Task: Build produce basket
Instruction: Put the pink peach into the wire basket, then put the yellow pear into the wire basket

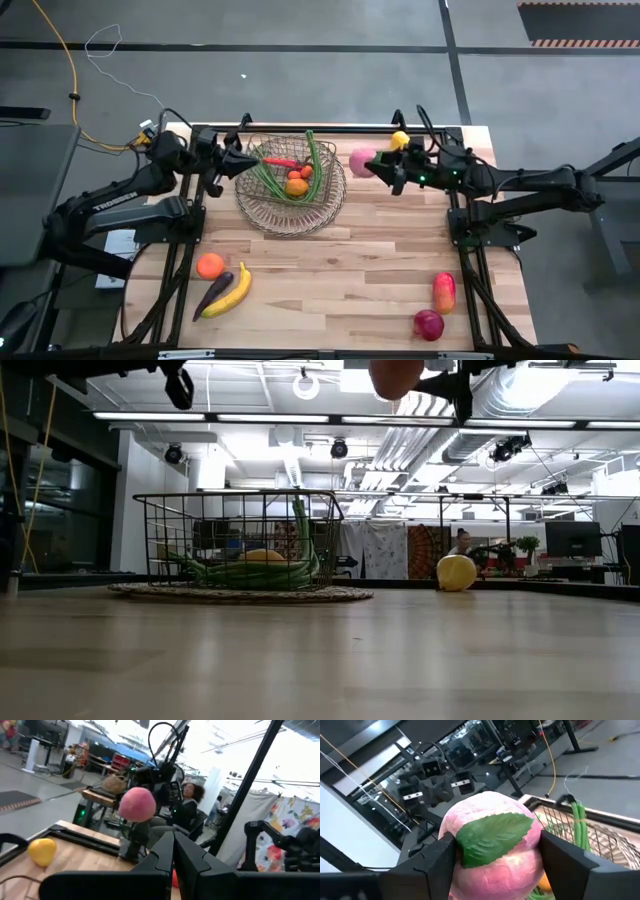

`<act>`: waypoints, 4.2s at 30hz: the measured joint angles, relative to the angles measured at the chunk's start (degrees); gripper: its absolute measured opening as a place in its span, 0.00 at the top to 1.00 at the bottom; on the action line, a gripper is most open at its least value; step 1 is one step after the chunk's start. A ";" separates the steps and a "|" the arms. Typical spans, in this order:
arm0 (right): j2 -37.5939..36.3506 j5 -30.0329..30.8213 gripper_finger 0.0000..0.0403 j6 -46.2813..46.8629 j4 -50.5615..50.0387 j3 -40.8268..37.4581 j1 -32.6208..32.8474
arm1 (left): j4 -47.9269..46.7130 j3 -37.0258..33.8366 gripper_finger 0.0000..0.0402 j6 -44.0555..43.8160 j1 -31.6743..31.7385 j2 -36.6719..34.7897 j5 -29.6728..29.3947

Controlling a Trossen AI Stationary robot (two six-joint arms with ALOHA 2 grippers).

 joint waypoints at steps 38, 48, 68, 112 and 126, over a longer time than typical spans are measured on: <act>8.43 -6.34 0.40 -7.80 -1.92 6.42 -0.05 | -8.04 -0.07 1.00 4.01 2.61 -5.55 2.40; 33.24 -6.92 0.40 -12.44 -9.83 27.81 -3.19 | -5.07 -0.07 1.00 2.42 5.09 -5.53 2.19; 72.94 -2.08 0.40 11.08 -19.73 61.36 -4.63 | -4.68 -0.07 1.00 2.20 5.29 -5.53 -0.81; 76.51 -14.16 0.07 14.66 -32.50 70.91 -7.74 | -3.84 -0.07 1.00 -3.25 5.29 -5.64 0.06; 75.76 -12.52 0.09 -4.29 -40.77 81.33 -6.13 | 2.91 -0.07 1.00 -3.73 5.30 -5.70 -0.53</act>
